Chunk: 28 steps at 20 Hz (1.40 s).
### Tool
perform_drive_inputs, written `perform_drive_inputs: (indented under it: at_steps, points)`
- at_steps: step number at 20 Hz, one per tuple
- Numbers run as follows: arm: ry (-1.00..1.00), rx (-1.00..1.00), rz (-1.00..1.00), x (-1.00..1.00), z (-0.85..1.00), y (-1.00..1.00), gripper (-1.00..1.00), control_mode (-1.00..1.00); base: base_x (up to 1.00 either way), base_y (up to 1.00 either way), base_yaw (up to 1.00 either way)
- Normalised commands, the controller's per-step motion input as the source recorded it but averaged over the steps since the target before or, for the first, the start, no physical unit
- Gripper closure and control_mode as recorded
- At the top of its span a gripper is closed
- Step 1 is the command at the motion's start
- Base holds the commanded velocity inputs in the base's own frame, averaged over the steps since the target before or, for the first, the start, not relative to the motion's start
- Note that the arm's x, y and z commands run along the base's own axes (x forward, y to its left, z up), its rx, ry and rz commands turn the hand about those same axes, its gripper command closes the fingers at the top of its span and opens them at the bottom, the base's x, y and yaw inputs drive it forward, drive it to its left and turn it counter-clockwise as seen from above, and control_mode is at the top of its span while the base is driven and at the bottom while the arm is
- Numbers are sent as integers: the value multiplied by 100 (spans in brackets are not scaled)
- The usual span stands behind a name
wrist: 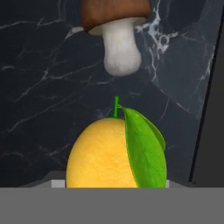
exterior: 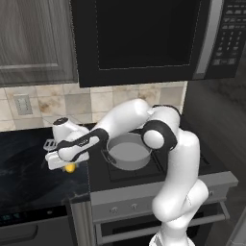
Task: Put the lemon and mushroom in the pot. Retrieve the spatula and lightly stir the vegetables in the pot.
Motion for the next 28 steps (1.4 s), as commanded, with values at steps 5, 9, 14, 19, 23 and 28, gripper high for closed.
perform_drive_inputs:
  at_steps: [5, 9, 14, 19, 23, 28]
  points:
    - [-26, 8, 4, -40, 59, -21, 100, -100, 0, 0, 0]
    - [-24, 9, 4, -12, 75, -48, 100, -100, 0, 0, 0]
    - [-13, 14, 3, 0, 64, -91, 100, -100, 0, 0, 0]
    - [-3, 21, 4, 9, 37, -100, 100, -100, 0, 0, 0]
    - [1, 13, 1, 0, 0, -100, 100, -100, 0, 0, 0]
    - [1, 5, 2, 0, 2, -94, 100, -100, 0, 0, 0]
